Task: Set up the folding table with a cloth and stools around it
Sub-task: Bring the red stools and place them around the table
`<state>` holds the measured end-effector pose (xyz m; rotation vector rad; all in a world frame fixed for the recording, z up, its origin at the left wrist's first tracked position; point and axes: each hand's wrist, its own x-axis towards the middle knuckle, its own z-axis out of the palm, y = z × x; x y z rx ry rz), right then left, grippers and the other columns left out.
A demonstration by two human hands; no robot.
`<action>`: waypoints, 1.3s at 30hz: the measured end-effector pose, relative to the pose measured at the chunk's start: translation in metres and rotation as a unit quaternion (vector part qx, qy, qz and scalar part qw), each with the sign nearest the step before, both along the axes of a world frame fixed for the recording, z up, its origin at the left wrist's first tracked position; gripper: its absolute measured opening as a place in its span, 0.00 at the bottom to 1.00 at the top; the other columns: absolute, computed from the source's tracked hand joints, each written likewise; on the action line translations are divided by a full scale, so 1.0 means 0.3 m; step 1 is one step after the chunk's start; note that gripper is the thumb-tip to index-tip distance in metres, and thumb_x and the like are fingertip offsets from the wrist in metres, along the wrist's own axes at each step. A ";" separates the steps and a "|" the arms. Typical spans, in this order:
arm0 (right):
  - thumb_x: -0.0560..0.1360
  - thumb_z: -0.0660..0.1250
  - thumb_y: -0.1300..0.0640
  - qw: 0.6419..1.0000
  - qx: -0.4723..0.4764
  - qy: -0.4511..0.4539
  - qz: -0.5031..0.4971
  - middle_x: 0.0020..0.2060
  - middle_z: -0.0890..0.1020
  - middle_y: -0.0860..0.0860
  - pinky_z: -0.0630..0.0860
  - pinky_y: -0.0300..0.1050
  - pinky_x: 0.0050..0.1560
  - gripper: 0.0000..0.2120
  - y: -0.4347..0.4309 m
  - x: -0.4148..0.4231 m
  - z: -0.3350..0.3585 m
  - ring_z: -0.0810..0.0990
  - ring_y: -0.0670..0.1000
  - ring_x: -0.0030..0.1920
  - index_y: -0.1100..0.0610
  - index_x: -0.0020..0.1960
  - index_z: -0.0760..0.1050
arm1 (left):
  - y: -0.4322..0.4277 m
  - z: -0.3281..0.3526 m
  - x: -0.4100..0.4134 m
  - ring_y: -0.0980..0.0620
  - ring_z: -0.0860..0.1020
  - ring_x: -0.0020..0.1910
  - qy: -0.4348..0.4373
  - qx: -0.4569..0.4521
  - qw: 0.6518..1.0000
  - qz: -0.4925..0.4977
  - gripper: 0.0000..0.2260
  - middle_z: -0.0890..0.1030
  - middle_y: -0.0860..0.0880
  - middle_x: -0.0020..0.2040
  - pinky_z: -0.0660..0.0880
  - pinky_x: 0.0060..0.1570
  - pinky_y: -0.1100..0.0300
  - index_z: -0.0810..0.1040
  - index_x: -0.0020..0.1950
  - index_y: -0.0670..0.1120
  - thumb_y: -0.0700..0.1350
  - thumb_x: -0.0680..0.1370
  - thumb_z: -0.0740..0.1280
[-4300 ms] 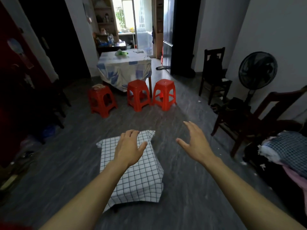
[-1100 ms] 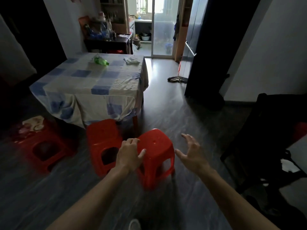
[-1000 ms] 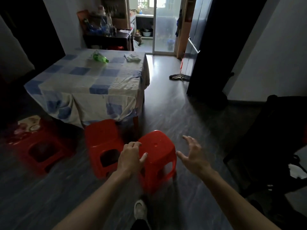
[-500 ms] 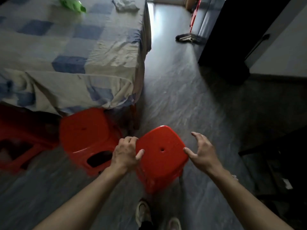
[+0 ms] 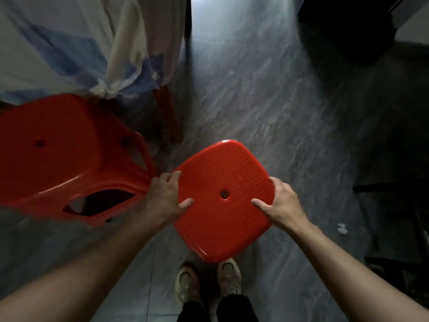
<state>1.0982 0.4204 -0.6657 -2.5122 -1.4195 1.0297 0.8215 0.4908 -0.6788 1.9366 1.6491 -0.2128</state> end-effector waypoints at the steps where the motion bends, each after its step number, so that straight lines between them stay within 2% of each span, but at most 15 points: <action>1: 0.67 0.77 0.42 1.000 -0.017 -0.002 -0.003 0.67 0.72 0.59 0.68 0.51 0.70 0.43 -0.001 0.000 -0.026 0.72 0.59 0.67 0.56 0.75 0.64 | -0.003 -0.020 0.007 0.44 0.68 0.66 0.002 -0.003 1.000 0.008 0.40 0.67 0.45 0.71 0.68 0.67 0.52 0.59 0.77 0.49 0.61 0.71 0.72; 7: 0.62 0.80 0.41 0.998 -0.044 -0.008 -0.035 0.70 0.67 0.61 0.68 0.56 0.70 0.57 -0.010 -0.016 -0.086 0.69 0.63 0.69 0.56 0.78 0.52 | -0.023 -0.059 0.027 0.43 0.66 0.66 0.022 0.012 0.999 0.038 0.48 0.61 0.45 0.71 0.68 0.67 0.51 0.53 0.79 0.54 0.61 0.66 0.76; 11: 0.59 0.81 0.38 0.997 -0.066 -0.003 -0.050 0.68 0.69 0.61 0.69 0.58 0.69 0.60 0.004 0.000 -0.122 0.69 0.62 0.69 0.54 0.78 0.50 | 0.023 -0.095 0.020 0.42 0.64 0.69 -0.023 -0.057 0.992 0.110 0.55 0.62 0.43 0.72 0.66 0.67 0.51 0.49 0.79 0.58 0.59 0.61 0.80; 14: 0.57 0.82 0.38 0.996 -0.060 0.014 -0.061 0.68 0.67 0.60 0.70 0.59 0.68 0.61 -0.003 0.015 -0.144 0.69 0.62 0.68 0.51 0.78 0.48 | 0.047 -0.124 0.033 0.41 0.64 0.71 -0.020 -0.087 0.986 0.141 0.61 0.63 0.42 0.72 0.65 0.68 0.51 0.47 0.79 0.57 0.60 0.56 0.82; 17: 0.52 0.80 0.34 0.995 -0.042 0.033 -0.079 0.66 0.68 0.59 0.71 0.58 0.68 0.63 -0.015 0.013 -0.154 0.69 0.61 0.67 0.50 0.77 0.52 | 0.047 -0.125 0.061 0.40 0.64 0.69 0.004 -0.080 0.984 0.161 0.62 0.64 0.42 0.70 0.66 0.67 0.50 0.48 0.79 0.56 0.61 0.55 0.82; 20: 0.45 0.72 0.26 0.994 0.001 0.024 -0.108 0.61 0.74 0.59 0.73 0.56 0.65 0.62 -0.035 0.022 -0.159 0.74 0.61 0.63 0.51 0.74 0.61 | 0.030 -0.104 0.091 0.39 0.69 0.65 0.003 -0.048 0.981 0.186 0.57 0.68 0.41 0.65 0.69 0.63 0.51 0.56 0.76 0.54 0.63 0.54 0.81; 23: 0.48 0.74 0.27 0.993 0.015 0.011 -0.114 0.65 0.72 0.60 0.70 0.56 0.68 0.64 -0.048 0.029 -0.115 0.72 0.62 0.66 0.51 0.77 0.58 | 0.005 -0.066 0.100 0.39 0.68 0.64 -0.008 -0.019 0.984 0.177 0.56 0.68 0.41 0.63 0.66 0.64 0.52 0.57 0.76 0.54 0.63 0.54 0.81; 26: 0.54 0.77 0.29 0.993 0.012 -0.001 -0.113 0.69 0.68 0.60 0.68 0.57 0.70 0.63 -0.048 0.032 -0.023 0.69 0.63 0.69 0.51 0.79 0.54 | -0.006 0.018 0.097 0.39 0.68 0.64 -0.016 -0.009 0.985 0.169 0.56 0.68 0.41 0.63 0.66 0.64 0.51 0.56 0.76 0.54 0.64 0.55 0.80; 31: 0.56 0.78 0.30 0.994 0.025 -0.010 -0.110 0.71 0.66 0.59 0.69 0.57 0.68 0.63 -0.041 0.029 0.258 0.66 0.63 0.71 0.49 0.80 0.50 | -0.019 0.292 0.106 0.39 0.68 0.63 -0.021 0.006 0.987 0.158 0.57 0.69 0.40 0.63 0.66 0.65 0.51 0.55 0.77 0.53 0.67 0.55 0.78; 35: 0.54 0.78 0.29 0.993 0.038 -0.027 -0.106 0.70 0.67 0.60 0.69 0.56 0.69 0.65 -0.077 0.044 0.538 0.67 0.63 0.70 0.49 0.80 0.50 | -0.084 0.575 0.113 0.38 0.70 0.61 -0.047 0.053 0.986 0.154 0.57 0.70 0.41 0.60 0.69 0.64 0.52 0.57 0.77 0.54 0.70 0.54 0.76; 39: 0.52 0.76 0.27 0.993 0.057 -0.038 -0.099 0.69 0.68 0.60 0.71 0.57 0.68 0.65 -0.153 0.083 0.808 0.68 0.62 0.70 0.48 0.80 0.52 | -0.184 0.847 0.128 0.39 0.69 0.62 -0.064 0.072 0.985 0.146 0.55 0.69 0.41 0.63 0.68 0.64 0.51 0.55 0.78 0.53 0.69 0.58 0.76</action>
